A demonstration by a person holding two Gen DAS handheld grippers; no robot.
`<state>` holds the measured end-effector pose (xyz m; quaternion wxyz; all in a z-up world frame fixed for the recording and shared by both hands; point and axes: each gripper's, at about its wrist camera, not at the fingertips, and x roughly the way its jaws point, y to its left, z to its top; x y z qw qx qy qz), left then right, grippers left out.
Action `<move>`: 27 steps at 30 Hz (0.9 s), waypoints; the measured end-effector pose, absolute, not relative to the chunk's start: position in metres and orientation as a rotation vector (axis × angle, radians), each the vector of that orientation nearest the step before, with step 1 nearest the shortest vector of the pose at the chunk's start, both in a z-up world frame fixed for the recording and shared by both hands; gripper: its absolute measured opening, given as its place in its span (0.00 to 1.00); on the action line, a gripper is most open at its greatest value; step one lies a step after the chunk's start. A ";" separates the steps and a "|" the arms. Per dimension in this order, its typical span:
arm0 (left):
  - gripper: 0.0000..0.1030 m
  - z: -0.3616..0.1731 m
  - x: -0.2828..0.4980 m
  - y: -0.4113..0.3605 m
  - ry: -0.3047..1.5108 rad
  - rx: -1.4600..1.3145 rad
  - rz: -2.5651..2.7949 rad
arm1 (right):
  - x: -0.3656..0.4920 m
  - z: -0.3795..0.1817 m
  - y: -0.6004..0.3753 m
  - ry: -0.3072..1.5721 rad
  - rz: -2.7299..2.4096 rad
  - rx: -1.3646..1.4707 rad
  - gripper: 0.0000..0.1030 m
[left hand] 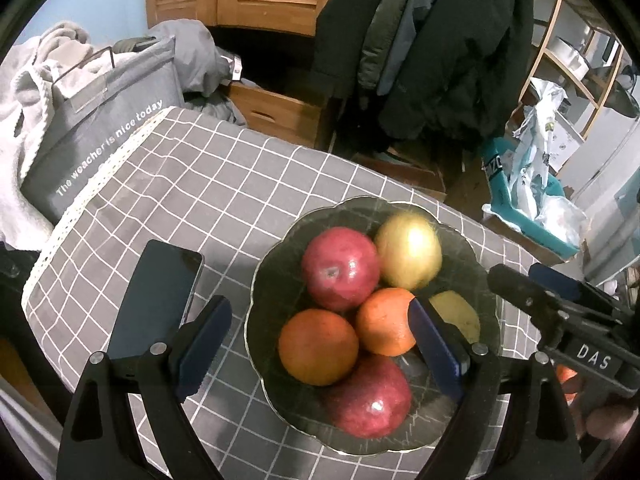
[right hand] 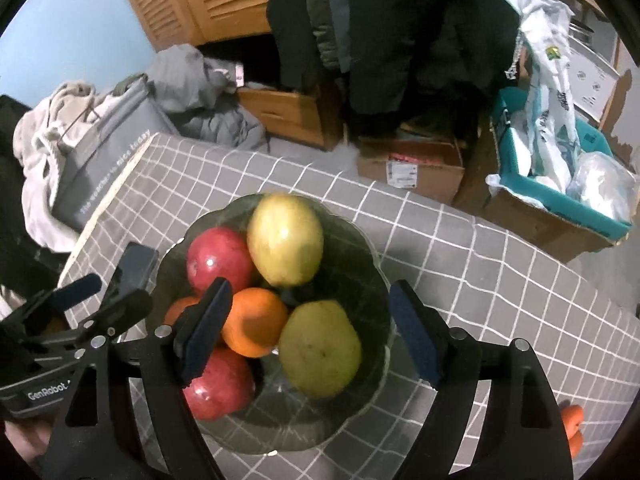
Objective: Organize fruits
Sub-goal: 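Open the left gripper to drop the red apple while the right releases the pear, then withdraw both open grippers from the bowl toward the two tangerines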
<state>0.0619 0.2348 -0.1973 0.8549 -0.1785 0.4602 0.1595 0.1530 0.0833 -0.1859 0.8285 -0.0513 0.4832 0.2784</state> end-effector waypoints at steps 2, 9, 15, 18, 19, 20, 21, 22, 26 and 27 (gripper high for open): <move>0.88 -0.194 0.061 0.233 0.961 -0.375 0.332 | 0.153 -0.182 0.079 1.017 0.576 -0.104 0.79; 0.88 -0.181 0.056 0.223 0.941 -0.362 0.315 | 0.145 -0.165 0.064 0.975 0.525 -0.107 0.79; 0.88 -0.167 0.051 0.213 0.920 -0.343 0.297 | 0.134 -0.146 0.052 0.921 0.484 -0.151 0.79; 0.89 -0.162 0.048 0.206 0.917 -0.327 0.288 | 0.129 -0.139 0.045 0.904 0.472 -0.153 0.81; 0.89 -0.159 0.046 0.204 0.913 -0.323 0.282 | 0.127 -0.136 0.042 0.895 0.468 -0.156 0.81; 0.89 -0.157 0.045 0.202 0.910 -0.320 0.279 | 0.126 -0.133 0.040 0.889 0.464 -0.159 0.81; 0.89 -0.154 0.044 0.201 0.906 -0.316 0.276 | 0.124 -0.131 0.037 0.883 0.460 -0.163 0.81; 0.89 -0.150 0.042 0.199 0.898 -0.314 0.272 | 0.122 -0.128 0.035 0.877 0.456 -0.166 0.82; 0.93 -0.137 0.037 0.195 0.870 -0.308 0.264 | 0.114 -0.115 0.025 0.854 0.451 -0.158 0.82; 0.95 -0.133 0.035 0.193 0.864 -0.304 0.264 | 0.112 -0.113 0.024 0.850 0.452 -0.155 0.82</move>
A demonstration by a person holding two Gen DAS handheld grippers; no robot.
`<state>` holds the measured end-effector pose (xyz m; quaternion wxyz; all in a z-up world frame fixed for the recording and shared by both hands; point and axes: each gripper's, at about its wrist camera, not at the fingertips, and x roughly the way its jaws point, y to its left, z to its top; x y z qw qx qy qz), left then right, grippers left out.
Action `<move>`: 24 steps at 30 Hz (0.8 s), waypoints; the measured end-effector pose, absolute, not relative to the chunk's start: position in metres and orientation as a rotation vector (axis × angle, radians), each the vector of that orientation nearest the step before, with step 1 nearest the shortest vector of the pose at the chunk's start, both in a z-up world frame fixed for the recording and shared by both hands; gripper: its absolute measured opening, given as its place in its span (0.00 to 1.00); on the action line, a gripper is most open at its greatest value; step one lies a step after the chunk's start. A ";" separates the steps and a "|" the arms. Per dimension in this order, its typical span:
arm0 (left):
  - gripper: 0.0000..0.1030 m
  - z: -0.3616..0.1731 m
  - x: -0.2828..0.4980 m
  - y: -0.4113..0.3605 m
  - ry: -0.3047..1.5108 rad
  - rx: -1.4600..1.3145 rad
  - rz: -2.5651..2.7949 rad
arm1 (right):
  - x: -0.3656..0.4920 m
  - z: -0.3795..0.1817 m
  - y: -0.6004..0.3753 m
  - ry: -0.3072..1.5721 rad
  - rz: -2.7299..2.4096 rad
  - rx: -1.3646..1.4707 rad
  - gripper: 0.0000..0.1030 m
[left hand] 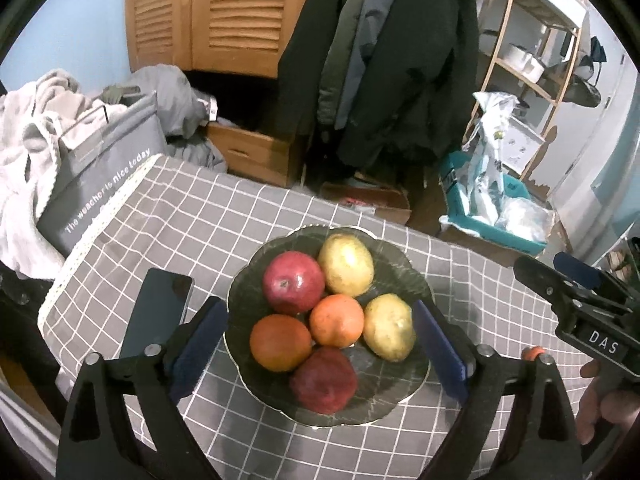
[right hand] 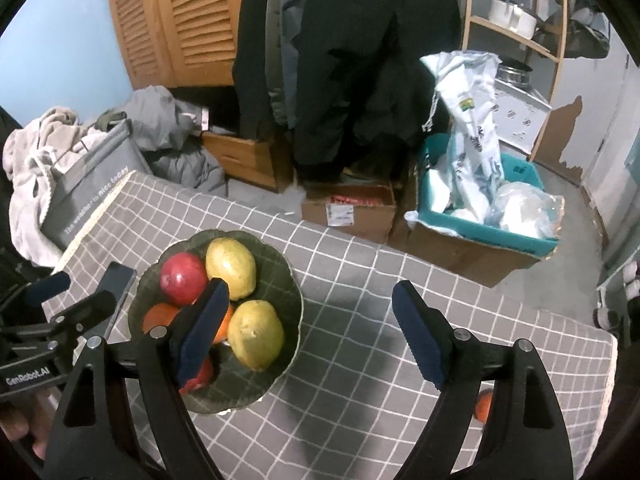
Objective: Organize fruits
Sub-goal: 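Withdraw both open grippers from the bowl toward the two tangerines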
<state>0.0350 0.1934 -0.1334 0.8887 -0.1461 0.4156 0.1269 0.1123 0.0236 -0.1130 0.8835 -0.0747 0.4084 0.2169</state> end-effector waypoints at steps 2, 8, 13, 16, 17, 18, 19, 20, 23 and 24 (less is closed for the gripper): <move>0.97 -0.126 0.032 0.190 0.849 -0.288 0.263 | 0.108 -0.106 0.020 0.839 0.452 -0.153 0.82; 0.98 -0.107 0.026 0.177 0.814 -0.243 0.247 | 0.094 -0.088 0.011 0.786 0.436 -0.176 0.82; 0.99 -0.096 0.023 0.165 0.794 -0.228 0.218 | 0.085 -0.077 -0.003 0.759 0.418 -0.171 0.85; 0.99 -0.091 0.024 0.154 0.788 -0.217 0.192 | 0.081 -0.072 -0.013 0.757 0.407 -0.165 0.85; 0.99 -0.089 0.025 0.150 0.787 -0.213 0.185 | 0.080 -0.071 -0.017 0.756 0.403 -0.163 0.85; 0.99 -0.088 0.025 0.146 0.786 -0.209 0.177 | 0.079 -0.070 -0.021 0.755 0.399 -0.163 0.85; 0.99 -0.087 0.026 0.141 0.786 -0.204 0.168 | 0.078 -0.070 -0.025 0.754 0.392 -0.163 0.85; 0.99 -0.086 0.027 0.136 0.786 -0.198 0.157 | 0.076 -0.069 -0.029 0.753 0.387 -0.163 0.85; 0.99 -0.085 0.031 0.122 0.791 -0.176 0.135 | 0.073 -0.069 -0.042 0.755 0.372 -0.156 0.85; 0.99 -0.085 0.032 0.118 0.792 -0.172 0.129 | 0.072 -0.069 -0.048 0.753 0.366 -0.152 0.85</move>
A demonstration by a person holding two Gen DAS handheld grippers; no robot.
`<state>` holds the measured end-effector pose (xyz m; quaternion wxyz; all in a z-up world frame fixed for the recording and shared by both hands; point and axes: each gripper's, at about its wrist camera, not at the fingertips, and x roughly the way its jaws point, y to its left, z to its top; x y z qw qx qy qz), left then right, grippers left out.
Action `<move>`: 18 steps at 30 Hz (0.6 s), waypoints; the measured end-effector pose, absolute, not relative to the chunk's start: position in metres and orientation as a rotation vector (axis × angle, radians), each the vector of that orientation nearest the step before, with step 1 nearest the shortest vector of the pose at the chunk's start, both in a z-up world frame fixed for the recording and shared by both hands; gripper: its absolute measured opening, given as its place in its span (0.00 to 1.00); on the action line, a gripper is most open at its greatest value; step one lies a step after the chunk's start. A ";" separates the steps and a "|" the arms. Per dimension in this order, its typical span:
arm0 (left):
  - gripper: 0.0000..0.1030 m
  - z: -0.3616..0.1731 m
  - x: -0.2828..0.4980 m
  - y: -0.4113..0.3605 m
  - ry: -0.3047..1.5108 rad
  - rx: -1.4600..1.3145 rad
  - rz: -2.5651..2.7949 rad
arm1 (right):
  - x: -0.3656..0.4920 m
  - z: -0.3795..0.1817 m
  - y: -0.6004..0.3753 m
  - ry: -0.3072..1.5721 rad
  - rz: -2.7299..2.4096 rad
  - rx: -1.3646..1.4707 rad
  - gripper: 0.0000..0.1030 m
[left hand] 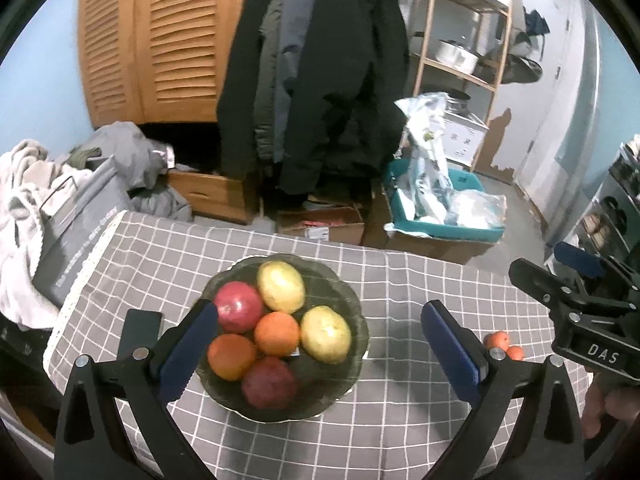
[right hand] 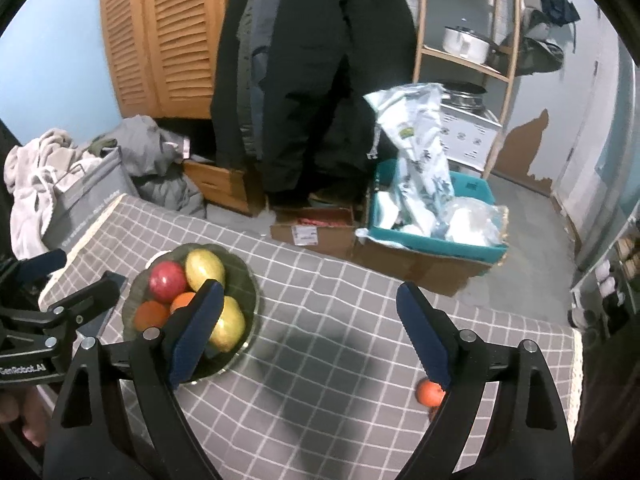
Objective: Organize fruits
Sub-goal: 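Withdraw both open grippers from the bowl toward the two tangerines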
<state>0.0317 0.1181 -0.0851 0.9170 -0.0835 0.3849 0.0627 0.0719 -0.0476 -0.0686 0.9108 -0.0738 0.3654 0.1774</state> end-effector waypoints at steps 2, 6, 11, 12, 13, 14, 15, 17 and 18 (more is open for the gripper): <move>0.99 -0.085 0.033 0.111 0.793 -0.167 0.115 | 0.069 -0.067 -0.058 0.750 0.353 -0.145 0.85; 0.99 -0.083 0.036 0.097 0.794 -0.158 0.092 | 0.062 -0.061 -0.078 0.739 0.323 -0.131 0.85; 0.99 -0.081 0.040 0.074 0.796 -0.132 0.056 | 0.056 -0.055 -0.102 0.723 0.286 -0.116 0.85; 0.99 -0.081 0.042 0.071 0.798 -0.130 0.049 | 0.055 -0.055 -0.107 0.722 0.279 -0.114 0.85; 0.99 -0.081 0.044 0.067 0.799 -0.127 0.041 | 0.054 -0.055 -0.112 0.722 0.273 -0.110 0.85; 0.99 -0.082 0.045 0.061 0.803 -0.120 0.033 | 0.054 -0.055 -0.117 0.721 0.265 -0.105 0.85; 0.99 -0.082 0.046 0.058 0.805 -0.117 0.028 | 0.054 -0.055 -0.121 0.722 0.260 -0.104 0.85; 0.99 -0.083 0.050 0.048 0.810 -0.109 0.010 | 0.054 -0.058 -0.130 0.727 0.245 -0.097 0.85; 0.99 -0.084 0.051 0.043 0.813 -0.105 0.000 | 0.054 -0.058 -0.134 0.730 0.240 -0.093 0.85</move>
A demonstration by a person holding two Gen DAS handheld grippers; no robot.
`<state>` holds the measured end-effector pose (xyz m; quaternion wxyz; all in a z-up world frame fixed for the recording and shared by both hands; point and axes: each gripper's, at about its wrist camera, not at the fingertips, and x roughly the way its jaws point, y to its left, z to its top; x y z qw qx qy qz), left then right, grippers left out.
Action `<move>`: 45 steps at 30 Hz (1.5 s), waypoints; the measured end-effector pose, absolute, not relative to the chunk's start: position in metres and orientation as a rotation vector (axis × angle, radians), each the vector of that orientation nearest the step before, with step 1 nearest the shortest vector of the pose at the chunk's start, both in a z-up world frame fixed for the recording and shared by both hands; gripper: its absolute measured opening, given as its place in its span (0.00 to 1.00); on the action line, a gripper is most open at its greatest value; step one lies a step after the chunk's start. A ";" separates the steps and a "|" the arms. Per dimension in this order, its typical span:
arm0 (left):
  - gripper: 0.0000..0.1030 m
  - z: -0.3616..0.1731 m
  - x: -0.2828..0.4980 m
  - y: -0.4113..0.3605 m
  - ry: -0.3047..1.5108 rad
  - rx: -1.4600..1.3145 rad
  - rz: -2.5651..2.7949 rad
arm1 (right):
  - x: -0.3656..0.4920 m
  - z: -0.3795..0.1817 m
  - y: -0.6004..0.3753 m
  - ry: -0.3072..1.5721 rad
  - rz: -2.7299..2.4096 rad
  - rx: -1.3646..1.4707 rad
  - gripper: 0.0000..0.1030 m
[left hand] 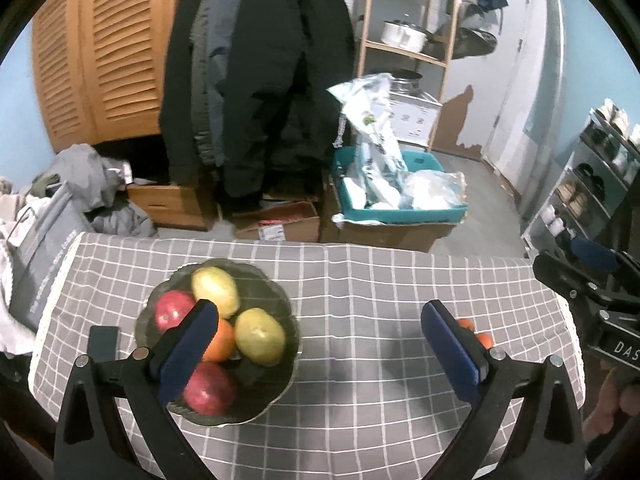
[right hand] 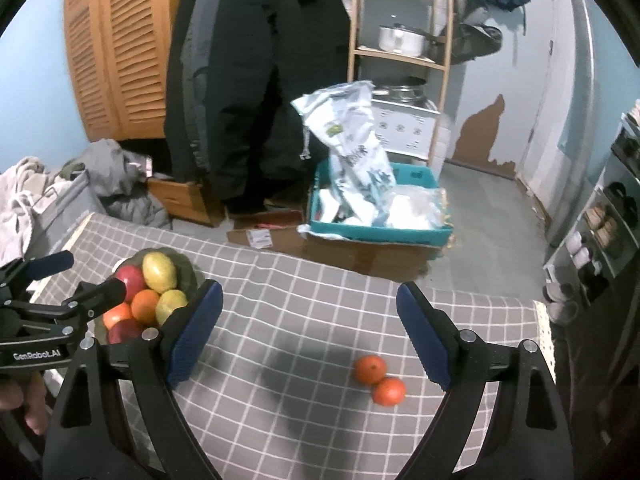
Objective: Organize fruits
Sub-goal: 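Withdraw both open grippers from the bowl toward the two tangerines, then grasp one tangerine with the right gripper while the left grasps the other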
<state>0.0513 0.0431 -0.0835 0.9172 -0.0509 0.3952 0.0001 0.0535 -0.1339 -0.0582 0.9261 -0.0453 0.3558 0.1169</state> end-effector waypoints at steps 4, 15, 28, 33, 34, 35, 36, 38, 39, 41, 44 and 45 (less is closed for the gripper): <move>0.99 -0.088 0.056 0.025 0.827 -0.082 -0.030 | 0.052 -0.063 -0.154 0.742 0.209 -0.072 0.85; 0.99 -0.106 0.071 -0.019 0.881 -0.050 -0.096 | 0.050 -0.079 -0.204 0.783 0.131 -0.028 0.85; 0.99 -0.154 0.095 -0.049 0.978 -0.026 -0.123 | 0.071 -0.145 -0.237 0.926 0.083 0.013 0.85; 0.99 -0.176 0.104 -0.054 1.021 -0.021 -0.120 | 0.078 -0.173 -0.243 0.986 0.084 0.028 0.85; 0.99 -0.181 0.106 -0.055 1.030 -0.021 -0.121 | 0.079 -0.179 -0.244 0.998 0.084 0.032 0.85; 0.99 -0.185 0.107 -0.056 1.035 -0.020 -0.122 | 0.081 -0.186 -0.246 1.014 0.084 0.036 0.85; 0.99 -0.190 0.108 -0.058 1.043 -0.016 -0.123 | 0.083 -0.192 -0.246 1.026 0.085 0.039 0.85; 0.99 -0.197 0.110 -0.060 1.054 -0.008 -0.125 | 0.086 -0.207 -0.248 1.052 0.086 0.042 0.85; 0.99 -0.201 0.110 -0.062 1.058 -0.004 -0.126 | 0.086 -0.211 -0.247 1.061 0.087 0.040 0.85; 0.99 -0.209 0.112 -0.065 1.068 0.006 -0.125 | 0.088 -0.223 -0.245 1.081 0.096 0.026 0.85; 0.99 -0.219 0.114 -0.067 1.084 0.018 -0.122 | 0.090 -0.234 -0.244 1.106 0.103 0.015 0.85; 0.99 -0.223 0.115 -0.068 1.092 0.018 -0.121 | 0.091 -0.238 -0.243 1.113 0.107 0.015 0.85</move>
